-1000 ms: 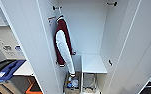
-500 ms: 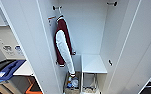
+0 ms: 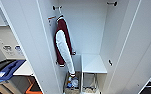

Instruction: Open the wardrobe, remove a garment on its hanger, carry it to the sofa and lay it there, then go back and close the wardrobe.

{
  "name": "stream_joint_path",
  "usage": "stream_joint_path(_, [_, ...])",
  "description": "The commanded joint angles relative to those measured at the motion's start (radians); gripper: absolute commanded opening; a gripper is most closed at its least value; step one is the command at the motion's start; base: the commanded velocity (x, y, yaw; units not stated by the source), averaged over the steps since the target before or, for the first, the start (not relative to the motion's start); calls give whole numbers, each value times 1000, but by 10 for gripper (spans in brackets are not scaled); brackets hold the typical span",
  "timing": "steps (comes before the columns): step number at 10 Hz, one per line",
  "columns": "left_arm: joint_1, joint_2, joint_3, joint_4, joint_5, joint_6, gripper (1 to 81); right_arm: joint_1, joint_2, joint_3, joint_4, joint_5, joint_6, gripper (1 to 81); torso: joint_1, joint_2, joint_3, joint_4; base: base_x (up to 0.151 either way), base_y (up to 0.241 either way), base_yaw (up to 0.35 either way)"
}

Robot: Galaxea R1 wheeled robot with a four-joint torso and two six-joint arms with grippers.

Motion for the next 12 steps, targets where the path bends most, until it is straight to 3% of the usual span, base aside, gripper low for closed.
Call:
stream_joint_path(1, [-167,-267,98,-78,14,-35,811,161,-211,33,21,-39,72,811,0,0,0,0,0,0,0])
stream_joint_path(4, [-293,-400,93,-78,18,-49,811,308,-330,-23,35,-40,103,811,0,0,0,0,0,0,0])
stream_joint_path(7, [-472,-527,90,-78,59,-98,811,464,-347,-202,85,-59,124,811,0,0,0,0,0,0,0])
stream_joint_path(9, [-658,-565,65,-64,210,-100,811,566,-347,-319,86,-120,124,811,1,1,-1,0,0,0,0])
stream_joint_path(12, [-911,-516,-73,-21,399,-98,811,756,-362,-457,75,-194,123,811,1,1,-2,0,0,0,0])
